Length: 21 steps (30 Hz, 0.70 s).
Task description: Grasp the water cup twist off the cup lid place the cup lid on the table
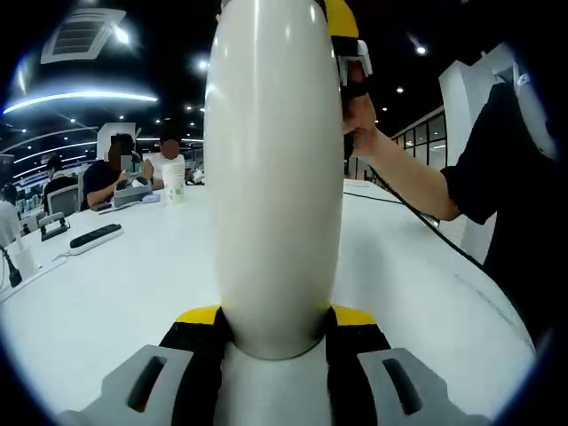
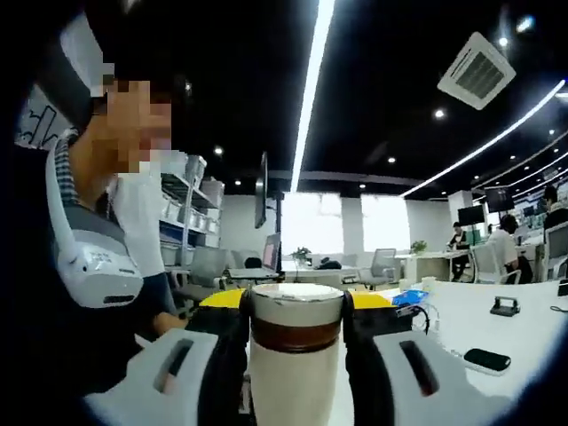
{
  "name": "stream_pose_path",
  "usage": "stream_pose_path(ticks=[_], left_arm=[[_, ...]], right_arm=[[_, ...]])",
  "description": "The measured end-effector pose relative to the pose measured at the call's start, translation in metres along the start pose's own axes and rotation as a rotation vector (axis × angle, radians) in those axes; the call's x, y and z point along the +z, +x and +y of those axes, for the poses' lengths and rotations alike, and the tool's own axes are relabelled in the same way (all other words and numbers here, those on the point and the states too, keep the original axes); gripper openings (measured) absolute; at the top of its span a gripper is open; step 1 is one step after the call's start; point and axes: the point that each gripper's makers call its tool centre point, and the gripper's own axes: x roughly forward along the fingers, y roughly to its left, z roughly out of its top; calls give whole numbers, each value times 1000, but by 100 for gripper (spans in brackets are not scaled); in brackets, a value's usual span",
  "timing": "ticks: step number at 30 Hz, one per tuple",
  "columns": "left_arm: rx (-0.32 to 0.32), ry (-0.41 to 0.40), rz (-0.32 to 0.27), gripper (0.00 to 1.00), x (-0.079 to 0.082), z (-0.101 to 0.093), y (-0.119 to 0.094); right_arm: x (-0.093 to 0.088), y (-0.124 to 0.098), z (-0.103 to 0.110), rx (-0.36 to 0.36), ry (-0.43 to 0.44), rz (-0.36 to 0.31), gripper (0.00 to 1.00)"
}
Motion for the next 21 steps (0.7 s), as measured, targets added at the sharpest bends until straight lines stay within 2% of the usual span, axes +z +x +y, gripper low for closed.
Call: stream_pose_path(ticks=[2,6,8,9,11,14,15,17,19,21], left_arm=[[0,0,0,46,0,0,0],[-1,0,-1,46,0,1,0],[-1,0,-1,46,0,0,0],[-1,0,-1,46,0,0,0],[-2,0,-1,46,0,0,0],[-3,0,-1,46,0,0,0],[-3,0,-1,46,0,0,0],[-3,0,-1,46,0,0,0],[-2,1,0,46,1,-1,0],[-2,1,0,46,1,-2,0]], right_arm=[[0,1,0,32,-22,11,44],[-2,3,2,33,-14,22,44],[-3,1,-2,-29,15,32,48],[-3,-2,-7,-103,17,38,52],[2,-6,-10,-185,-3,27,56],[0,-13,-7,-333,-35,53,59],[0,-13,-4,-357,-49,57,61],[5,-12,1,-419,-38,15,61],[8,-8,6,-450,-14,-24,61],[9,-7,4,-516,-21,-33,61]])
